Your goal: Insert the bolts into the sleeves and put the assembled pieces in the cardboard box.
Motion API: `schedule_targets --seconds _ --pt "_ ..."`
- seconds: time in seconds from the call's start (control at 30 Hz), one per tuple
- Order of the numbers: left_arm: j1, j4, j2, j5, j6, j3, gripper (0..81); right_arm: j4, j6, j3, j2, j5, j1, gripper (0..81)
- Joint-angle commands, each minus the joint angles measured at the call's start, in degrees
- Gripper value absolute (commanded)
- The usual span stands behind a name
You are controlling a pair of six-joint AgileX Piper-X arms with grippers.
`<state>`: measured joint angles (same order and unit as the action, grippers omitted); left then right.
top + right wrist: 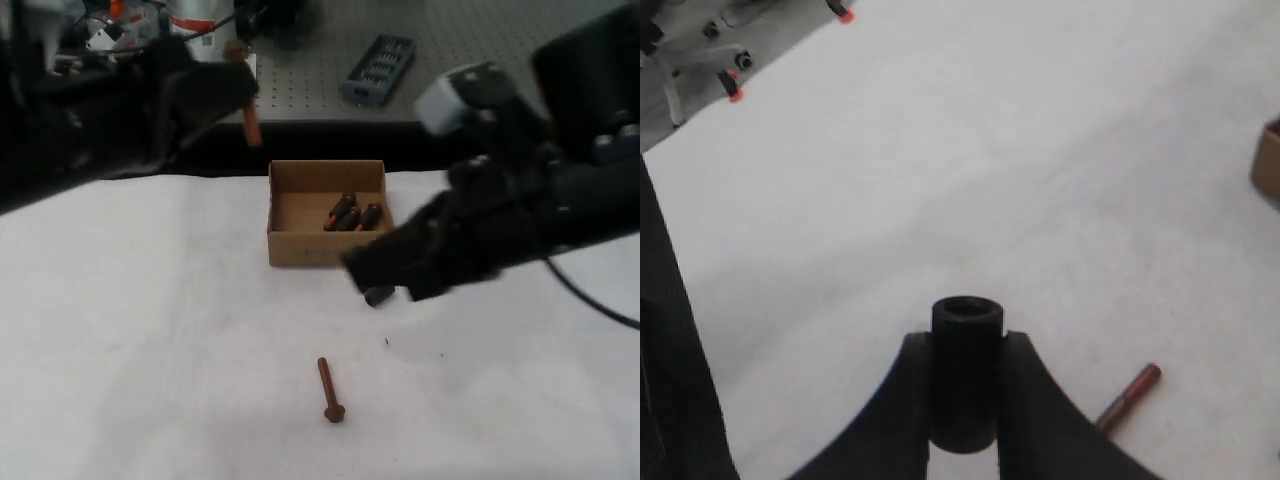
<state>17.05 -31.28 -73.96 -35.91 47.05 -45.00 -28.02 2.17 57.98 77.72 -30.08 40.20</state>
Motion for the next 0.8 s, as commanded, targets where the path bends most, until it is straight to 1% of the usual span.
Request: schedule_targets --seconds 0.0,0.07,0.17,0.37,0.53,0.77 --pt "-2.59 -2.88 2.79 -5.25 2.15 0.49 0.6 8.32 -0.25 0.05 2.82 -3.2 1.03 2.8" --pt "-3.76 -2.88 3.44 -6.46 2.15 0.49 0.6 12.98 -2.17 0.05 4.76 -4.23 1.32 2.8" --pt "-4.87 -2.69 3.99 -7.25 2.15 0.49 0.6 19.66 -7.34 0.05 6.78 -5.43 1.31 2.8" --pt "-5.03 1.67 4.11 -8.31 1.41 0.49 0.6 30.89 -14.18 0.05 8.32 -7.16 1.31 2.8" --pt "-5.03 2.99 4.11 -8.31 0.0 0.49 0.6 33.62 -16.71 0.05 8.29 -8.52 1.31 2.8" --pt "-4.9 2.99 4.11 -8.31 -0.92 0.49 0.6 33.61 -16.7 0.05 8.29 -11.04 2.31 2.8"
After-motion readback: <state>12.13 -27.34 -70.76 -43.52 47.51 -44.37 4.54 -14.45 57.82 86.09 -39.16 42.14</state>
